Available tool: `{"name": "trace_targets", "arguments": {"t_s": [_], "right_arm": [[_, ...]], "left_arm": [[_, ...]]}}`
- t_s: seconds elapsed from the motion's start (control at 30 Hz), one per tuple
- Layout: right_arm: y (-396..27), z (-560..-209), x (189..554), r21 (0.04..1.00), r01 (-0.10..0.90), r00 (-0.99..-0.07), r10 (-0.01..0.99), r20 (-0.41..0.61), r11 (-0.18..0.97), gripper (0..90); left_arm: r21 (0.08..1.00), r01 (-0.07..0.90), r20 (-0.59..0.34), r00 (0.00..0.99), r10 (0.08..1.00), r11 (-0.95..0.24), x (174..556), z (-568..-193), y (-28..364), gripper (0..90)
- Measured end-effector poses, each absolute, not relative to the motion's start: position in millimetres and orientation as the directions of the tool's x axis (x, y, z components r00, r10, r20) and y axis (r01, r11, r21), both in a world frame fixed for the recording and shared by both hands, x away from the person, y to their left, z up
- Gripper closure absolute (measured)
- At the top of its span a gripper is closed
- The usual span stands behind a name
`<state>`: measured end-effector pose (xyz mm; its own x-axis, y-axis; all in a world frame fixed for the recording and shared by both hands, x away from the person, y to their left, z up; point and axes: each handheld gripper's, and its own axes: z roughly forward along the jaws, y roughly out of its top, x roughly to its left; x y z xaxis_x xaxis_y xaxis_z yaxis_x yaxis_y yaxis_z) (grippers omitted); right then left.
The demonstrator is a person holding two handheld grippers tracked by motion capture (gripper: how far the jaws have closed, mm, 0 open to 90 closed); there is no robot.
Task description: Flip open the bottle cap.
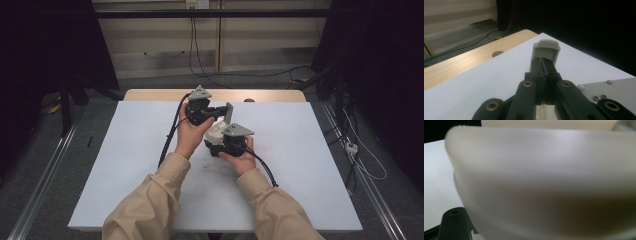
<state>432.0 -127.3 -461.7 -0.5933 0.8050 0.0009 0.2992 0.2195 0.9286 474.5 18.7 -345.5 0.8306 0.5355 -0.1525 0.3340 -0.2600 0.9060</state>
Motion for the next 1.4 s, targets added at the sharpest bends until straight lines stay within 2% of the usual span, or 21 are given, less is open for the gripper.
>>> {"name": "trace_targets", "arguments": {"t_s": [1.4], "right_arm": [[-127.6, -461.7, 432.5, 0.927, 0.304, -0.594, 0.804, 0.005, 0.219, 18.1]], "left_arm": [[0.891, 0.353, -0.161, 0.834, 0.527, -0.286, 486.9, -351.9, 3.7, 88.4]]}}
